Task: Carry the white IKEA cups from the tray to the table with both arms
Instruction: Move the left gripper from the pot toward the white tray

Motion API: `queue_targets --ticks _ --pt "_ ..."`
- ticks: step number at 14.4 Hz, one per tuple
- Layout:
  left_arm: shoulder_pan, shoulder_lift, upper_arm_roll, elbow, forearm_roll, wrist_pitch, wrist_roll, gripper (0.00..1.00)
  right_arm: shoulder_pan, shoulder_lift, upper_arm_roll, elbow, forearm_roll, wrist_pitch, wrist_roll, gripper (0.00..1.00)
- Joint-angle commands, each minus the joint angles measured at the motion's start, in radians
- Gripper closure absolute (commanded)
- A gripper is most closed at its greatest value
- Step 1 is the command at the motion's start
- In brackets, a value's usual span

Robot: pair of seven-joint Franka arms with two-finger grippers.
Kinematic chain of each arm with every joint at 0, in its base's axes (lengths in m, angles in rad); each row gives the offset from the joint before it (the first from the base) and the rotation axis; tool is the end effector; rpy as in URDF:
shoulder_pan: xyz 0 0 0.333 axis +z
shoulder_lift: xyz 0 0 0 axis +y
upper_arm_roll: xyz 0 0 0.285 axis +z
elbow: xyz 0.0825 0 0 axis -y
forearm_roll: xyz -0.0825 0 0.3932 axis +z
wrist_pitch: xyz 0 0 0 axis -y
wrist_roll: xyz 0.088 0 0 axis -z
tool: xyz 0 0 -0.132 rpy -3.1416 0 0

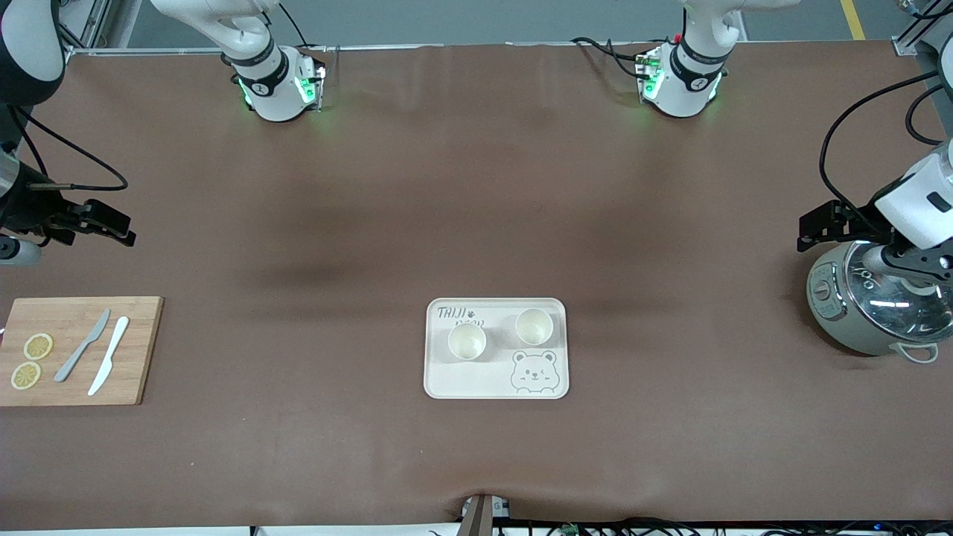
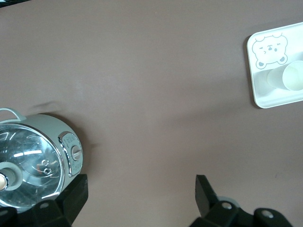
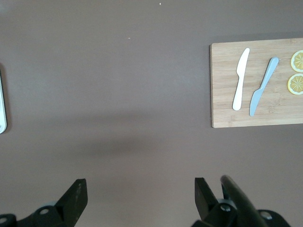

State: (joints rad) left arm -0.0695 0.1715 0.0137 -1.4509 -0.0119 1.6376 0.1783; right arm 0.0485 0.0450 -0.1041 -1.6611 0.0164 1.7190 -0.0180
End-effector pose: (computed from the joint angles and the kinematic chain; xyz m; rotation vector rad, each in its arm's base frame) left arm 0.6158 -0.0365 0.5312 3.1115 -0.3651 0.0247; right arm 0.5849 -0.0297 0.5120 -3.1298 0.0623 -0.0212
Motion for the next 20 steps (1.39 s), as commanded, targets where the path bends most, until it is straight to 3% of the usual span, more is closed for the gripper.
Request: queue_targets --ticks 1,3,6,12,18,20 --pt "0.002 -0.006 -0.001 -0.002 0.017 0.004 0.021 0.0 -0.016 0.012 0.012 0.026 -0.015 -0.016 -0.003 0.0" --pt "0.002 -0.004 -0.001 -0.002 0.006 0.004 0.02 0.0 -0.018 0.013 0.012 0.024 -0.015 -0.021 -0.003 0.0" --pt "-0.004 0.032 0.0 -0.02 -0.098 0.086 0.004 0.0 -0.018 0.013 0.012 0.026 -0.015 -0.035 -0.005 0.0" --pt "-0.195 0.201 -0.006 -0.009 -0.06 0.198 -0.241 0.0 -0.021 0.015 0.012 0.029 -0.013 -0.033 -0.002 0.0" --pt "-0.303 0.384 -0.009 0.075 0.01 0.29 -0.451 0.0 -0.029 0.044 0.014 0.027 0.005 -0.018 -0.002 0.0" --pt "-0.34 0.443 -0.009 0.087 0.01 0.387 -0.523 0.0 0.002 0.058 0.018 0.027 0.019 0.048 0.016 0.0"
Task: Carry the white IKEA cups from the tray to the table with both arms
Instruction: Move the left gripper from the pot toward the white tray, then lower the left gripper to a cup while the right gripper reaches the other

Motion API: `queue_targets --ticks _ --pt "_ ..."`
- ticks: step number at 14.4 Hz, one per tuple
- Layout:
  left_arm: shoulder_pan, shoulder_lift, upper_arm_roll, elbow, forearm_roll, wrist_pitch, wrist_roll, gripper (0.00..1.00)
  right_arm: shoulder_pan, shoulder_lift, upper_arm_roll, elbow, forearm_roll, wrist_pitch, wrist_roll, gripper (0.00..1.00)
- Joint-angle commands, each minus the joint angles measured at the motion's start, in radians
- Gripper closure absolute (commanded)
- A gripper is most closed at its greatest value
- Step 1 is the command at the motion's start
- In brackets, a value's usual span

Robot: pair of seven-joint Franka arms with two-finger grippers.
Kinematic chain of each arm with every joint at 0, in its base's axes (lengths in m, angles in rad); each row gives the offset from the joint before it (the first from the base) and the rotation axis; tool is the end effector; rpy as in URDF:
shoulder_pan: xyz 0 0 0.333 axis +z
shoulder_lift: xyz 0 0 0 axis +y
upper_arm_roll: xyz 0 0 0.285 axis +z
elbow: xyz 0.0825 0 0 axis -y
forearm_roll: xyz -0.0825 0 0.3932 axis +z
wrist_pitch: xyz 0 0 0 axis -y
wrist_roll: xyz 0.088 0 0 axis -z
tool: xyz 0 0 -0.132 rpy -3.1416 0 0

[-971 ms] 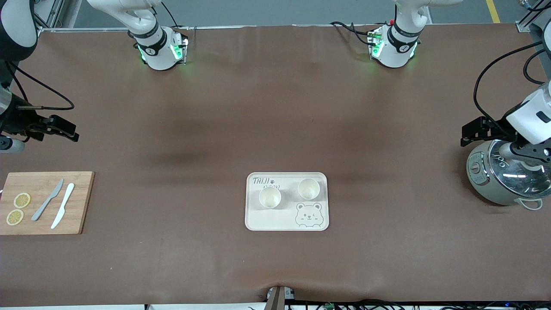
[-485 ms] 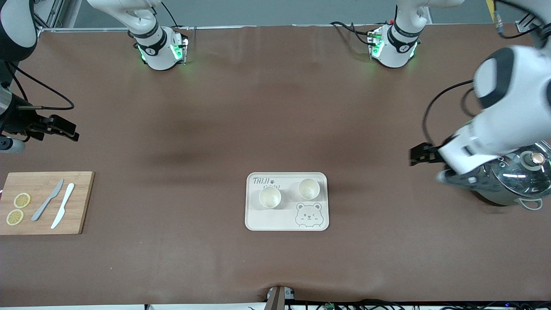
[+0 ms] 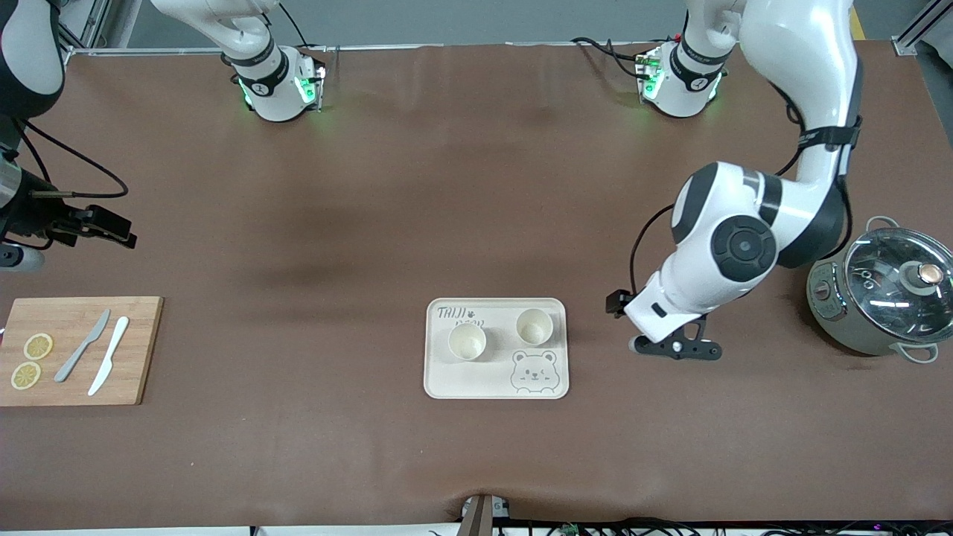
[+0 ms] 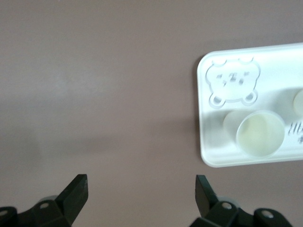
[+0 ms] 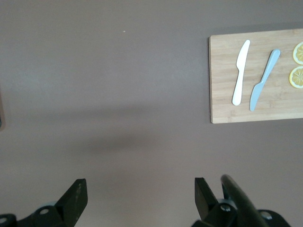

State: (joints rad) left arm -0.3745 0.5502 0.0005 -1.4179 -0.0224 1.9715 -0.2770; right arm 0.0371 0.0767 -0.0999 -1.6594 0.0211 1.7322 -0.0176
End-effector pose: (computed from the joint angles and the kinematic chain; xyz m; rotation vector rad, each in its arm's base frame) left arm 0.6530 -0.2584 0.3251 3.1181 -0.1379 -0.0051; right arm 0.5920 -0.0334 0.4954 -3.1274 0.0756 0.0047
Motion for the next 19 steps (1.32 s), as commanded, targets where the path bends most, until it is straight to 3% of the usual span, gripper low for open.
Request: queue_targets --ticks 1,4,9,16,19 --pt "-0.053 0.092 0.007 0.056 0.021 0.094 -0.102 0.0 0.042 0.047 0.014 0.027 0.048 0.065 0.031 0.0" --pt "-0.08 0.125 0.009 0.062 0.021 0.142 -0.143 0.0 0.167 0.13 0.014 0.073 0.134 0.139 0.271 0.0" --pt "-0.115 0.178 0.006 0.06 0.021 0.214 -0.217 0.0 0.389 0.357 0.014 0.259 0.129 0.217 0.631 0.0" --pt "-0.138 0.212 0.006 0.054 0.024 0.236 -0.24 0.0 0.527 0.552 0.014 0.29 0.128 0.53 0.784 0.0" --pt "-0.142 0.228 0.004 0.053 0.022 0.263 -0.246 0.0 0.569 0.649 0.011 0.371 0.122 0.572 0.846 0.0"
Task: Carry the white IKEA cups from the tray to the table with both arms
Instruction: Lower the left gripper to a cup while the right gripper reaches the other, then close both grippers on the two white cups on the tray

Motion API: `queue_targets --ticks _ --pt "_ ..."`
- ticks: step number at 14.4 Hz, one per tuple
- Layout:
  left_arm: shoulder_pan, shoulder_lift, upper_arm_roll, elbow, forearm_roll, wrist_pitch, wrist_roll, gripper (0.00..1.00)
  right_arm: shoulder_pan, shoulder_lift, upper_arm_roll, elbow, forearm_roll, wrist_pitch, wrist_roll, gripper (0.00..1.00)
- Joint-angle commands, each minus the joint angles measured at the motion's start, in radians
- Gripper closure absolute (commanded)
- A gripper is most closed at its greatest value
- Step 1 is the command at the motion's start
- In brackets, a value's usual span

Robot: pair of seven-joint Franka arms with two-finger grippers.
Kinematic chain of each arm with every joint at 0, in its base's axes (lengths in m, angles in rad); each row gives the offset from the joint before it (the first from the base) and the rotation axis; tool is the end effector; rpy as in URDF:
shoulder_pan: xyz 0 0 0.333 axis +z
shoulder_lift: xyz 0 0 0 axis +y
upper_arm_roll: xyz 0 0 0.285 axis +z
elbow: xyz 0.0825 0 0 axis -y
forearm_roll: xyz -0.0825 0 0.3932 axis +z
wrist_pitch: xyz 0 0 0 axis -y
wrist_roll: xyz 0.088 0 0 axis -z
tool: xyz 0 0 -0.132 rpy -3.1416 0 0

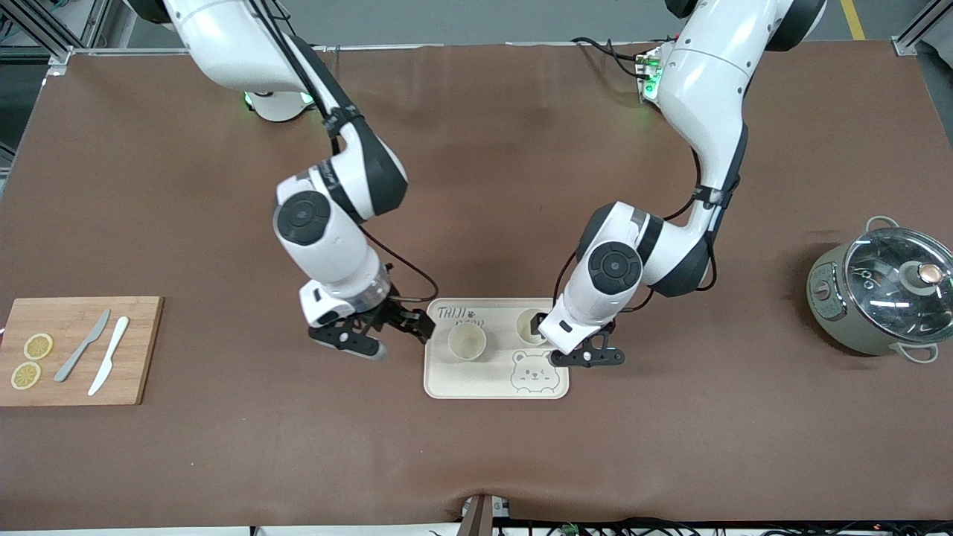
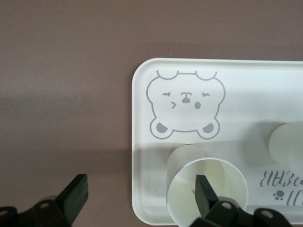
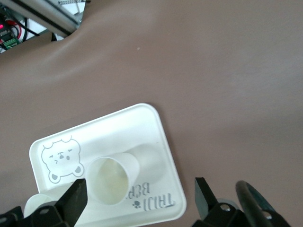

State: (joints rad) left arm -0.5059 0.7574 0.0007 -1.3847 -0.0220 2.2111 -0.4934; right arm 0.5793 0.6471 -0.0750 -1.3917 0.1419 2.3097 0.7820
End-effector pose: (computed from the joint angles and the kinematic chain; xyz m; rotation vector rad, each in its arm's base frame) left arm 0.6365 -0.3534 0.2146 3.0920 0.0008 0.0806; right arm 0.6456 0.3739 0.3044 -2.8663 0.4885 -0.2542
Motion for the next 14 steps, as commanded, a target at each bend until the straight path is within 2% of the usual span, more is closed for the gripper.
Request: queue_targets --ticks 1,5,8,14 --pt "-0.016 0.026 0.005 0.019 0.022 0.045 -0.043 0.0 0.034 0.101 -0.016 0.121 0.001 -0.004 0.048 0.0" --pt "-0.029 0.057 0.005 0.019 0.024 0.104 -0.056 0.0 0.043 0.152 -0.016 0.14 -0.028 0.02 0.043 0.0" --pt "-0.029 0.074 0.007 0.019 0.024 0.131 -0.056 0.0 0.047 0.174 -0.012 0.14 -0.099 0.017 0.034 0.0" --pt "-0.029 0.092 0.005 0.018 0.024 0.134 -0.056 0.0 0.07 0.204 -0.012 0.142 -0.101 0.02 0.036 0.0"
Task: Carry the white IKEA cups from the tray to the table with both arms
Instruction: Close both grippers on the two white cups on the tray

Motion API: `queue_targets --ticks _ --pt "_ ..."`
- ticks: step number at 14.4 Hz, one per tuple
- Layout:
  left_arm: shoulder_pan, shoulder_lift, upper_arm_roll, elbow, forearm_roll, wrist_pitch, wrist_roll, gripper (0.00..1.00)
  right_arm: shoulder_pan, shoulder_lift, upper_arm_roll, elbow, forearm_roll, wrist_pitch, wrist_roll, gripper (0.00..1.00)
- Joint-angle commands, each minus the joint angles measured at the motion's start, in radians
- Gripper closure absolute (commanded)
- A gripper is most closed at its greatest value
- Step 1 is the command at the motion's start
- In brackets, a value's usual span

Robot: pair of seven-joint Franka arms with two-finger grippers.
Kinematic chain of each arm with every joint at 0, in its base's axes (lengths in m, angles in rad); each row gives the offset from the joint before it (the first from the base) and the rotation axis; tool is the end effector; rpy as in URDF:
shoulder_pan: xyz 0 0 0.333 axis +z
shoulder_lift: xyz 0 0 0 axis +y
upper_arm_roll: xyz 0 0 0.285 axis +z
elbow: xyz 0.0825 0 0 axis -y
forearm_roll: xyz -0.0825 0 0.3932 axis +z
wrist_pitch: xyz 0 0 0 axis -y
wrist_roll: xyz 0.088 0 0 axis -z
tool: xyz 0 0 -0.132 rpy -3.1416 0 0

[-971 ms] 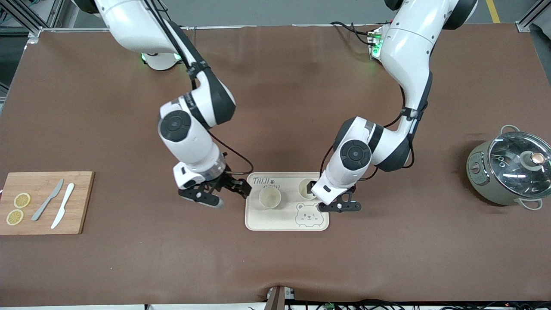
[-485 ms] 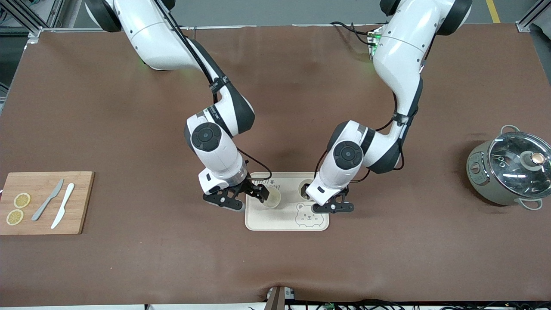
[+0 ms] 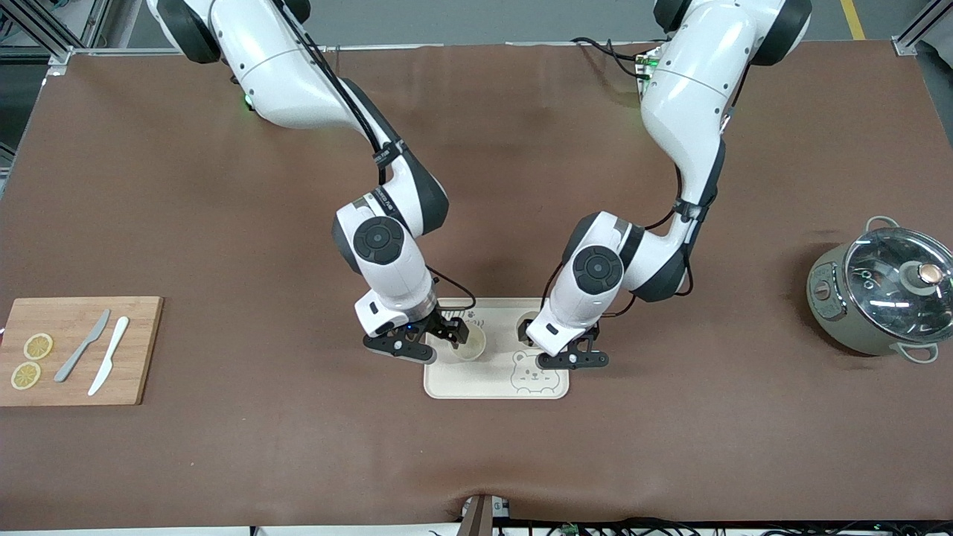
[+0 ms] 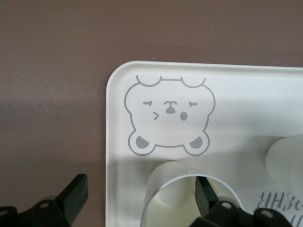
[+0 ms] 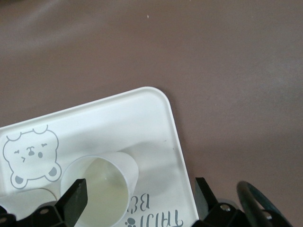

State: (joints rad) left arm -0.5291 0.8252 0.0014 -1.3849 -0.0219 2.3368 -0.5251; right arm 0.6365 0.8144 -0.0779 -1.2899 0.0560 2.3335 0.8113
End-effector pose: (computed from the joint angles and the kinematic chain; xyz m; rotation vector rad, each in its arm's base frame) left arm 0.6338 -0.3704 0.1775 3.0604 0.0169 0.1557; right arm 0.6368 0.4154 0.2324 -2.9648 0.3812 -0.2776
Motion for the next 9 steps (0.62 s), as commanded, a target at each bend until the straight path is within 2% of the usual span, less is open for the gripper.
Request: queue_targets --ticks 1,5,6,7,9 --pt "-0.006 0.028 0.005 0.018 0.023 0.007 -0.024 0.0 0.015 0.042 -0.009 0.04 -0.015 0.0 0.006 0.0" --pt "-0.021 0.035 0.005 0.018 0.016 0.007 -0.029 0.0 0.023 0.057 -0.009 0.04 -0.015 0.009 0.009 0.0" --pt "-0.025 0.035 0.003 0.018 -0.001 0.007 -0.08 0.32 0.023 0.058 -0.009 0.04 -0.015 0.01 0.009 0.0" --pt "-0.025 0.028 0.003 0.017 -0.013 0.007 -0.166 0.99 0.023 0.065 -0.009 0.04 -0.015 0.015 0.009 0.0" --pt "-0.026 0.031 0.005 0.018 0.014 0.006 -0.181 1.0 0.025 0.071 -0.009 0.038 -0.015 0.038 0.009 0.0"
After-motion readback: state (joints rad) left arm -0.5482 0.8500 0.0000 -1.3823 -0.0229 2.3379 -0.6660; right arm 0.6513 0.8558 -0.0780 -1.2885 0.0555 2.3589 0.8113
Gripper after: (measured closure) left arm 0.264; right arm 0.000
